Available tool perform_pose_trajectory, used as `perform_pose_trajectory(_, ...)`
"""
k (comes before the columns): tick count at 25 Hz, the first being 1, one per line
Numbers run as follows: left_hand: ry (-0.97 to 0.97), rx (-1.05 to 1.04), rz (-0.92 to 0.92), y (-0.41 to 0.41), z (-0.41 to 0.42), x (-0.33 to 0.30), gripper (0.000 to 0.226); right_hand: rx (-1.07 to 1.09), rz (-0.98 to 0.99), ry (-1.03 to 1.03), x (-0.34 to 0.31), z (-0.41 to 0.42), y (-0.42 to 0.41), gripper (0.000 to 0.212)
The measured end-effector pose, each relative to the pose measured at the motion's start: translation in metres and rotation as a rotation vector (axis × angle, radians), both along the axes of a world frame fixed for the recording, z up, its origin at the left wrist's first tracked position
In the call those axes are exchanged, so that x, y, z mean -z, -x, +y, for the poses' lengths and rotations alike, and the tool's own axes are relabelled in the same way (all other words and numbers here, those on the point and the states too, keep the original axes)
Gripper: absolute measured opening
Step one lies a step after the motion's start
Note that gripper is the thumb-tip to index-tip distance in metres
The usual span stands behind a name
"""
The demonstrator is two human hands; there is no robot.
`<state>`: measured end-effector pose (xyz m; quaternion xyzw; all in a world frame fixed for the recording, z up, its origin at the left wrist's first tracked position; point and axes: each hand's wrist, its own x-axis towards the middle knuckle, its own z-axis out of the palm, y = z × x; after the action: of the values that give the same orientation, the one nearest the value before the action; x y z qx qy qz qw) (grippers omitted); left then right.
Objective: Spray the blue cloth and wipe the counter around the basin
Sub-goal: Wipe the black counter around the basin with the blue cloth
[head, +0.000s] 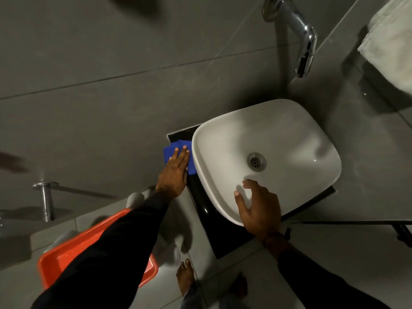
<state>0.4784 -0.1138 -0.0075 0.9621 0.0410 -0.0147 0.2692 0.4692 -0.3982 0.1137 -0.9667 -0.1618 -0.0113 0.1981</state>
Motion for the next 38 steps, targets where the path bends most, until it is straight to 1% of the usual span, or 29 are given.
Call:
perform_pose_trajectory(4,-0.127,0.146,0.018,-0.04,0.037,-0.001,0.068,-0.005,-0.006,0.0,0.002,0.0,0.001,0.041)
perform_pose_trajectory(6,-0.14,0.184,0.017,-0.059,0.049,-0.004,0.067,0.003,0.001,0.008,0.002,0.0,0.002,0.04)
perform_pose_trajectory(9,-0.151,0.191,0.023,-0.069,0.051,-0.002,0.068,0.002,0.016,0.033,0.001,0.001,0.002,0.039)
perform_pose_trajectory(13,-0.134,0.121,0.016,-0.064,0.04,0.001,0.073,-0.01,0.013,0.076,0.001,0.002,0.001,0.039)
perform_pose_trajectory(16,-0.059,0.053,-0.012,-0.049,0.028,-0.005,0.074,0.028,0.022,0.063,0.001,0.0,-0.001,0.042)
perform_pose_trajectory(18,-0.052,0.039,-0.017,-0.03,0.023,-0.001,0.072,0.02,0.011,0.042,0.001,0.001,0.001,0.042)
perform_pose_trajectory(20,-0.101,0.089,-0.017,-0.022,0.03,0.003,0.068,0.019,0.012,0.042,0.001,0.001,0.001,0.039)
perform_pose_trajectory(22,-0.156,0.161,-0.011,-0.035,0.044,0.002,0.066,0.031,0.026,0.054,0.0,0.002,0.0,0.036)
perform_pose_trajectory(27,-0.195,0.242,0.0,-0.063,0.061,-0.011,0.07,0.025,0.039,0.061,-0.002,0.003,0.0,0.035)
perform_pose_trajectory(30,-0.181,0.219,0.014,-0.06,0.054,-0.012,0.075,0.026,0.047,0.072,-0.001,0.002,0.0,0.035)
perform_pose_trajectory(32,-0.15,0.165,0.049,-0.055,0.046,-0.01,0.079,0.029,0.053,0.074,0.002,0.001,0.0,0.036)
perform_pose_trajectory(38,-0.136,0.078,0.017,-0.004,0.012,0.005,0.073,0.021,0.031,0.051,0.005,0.0,0.002,0.044)
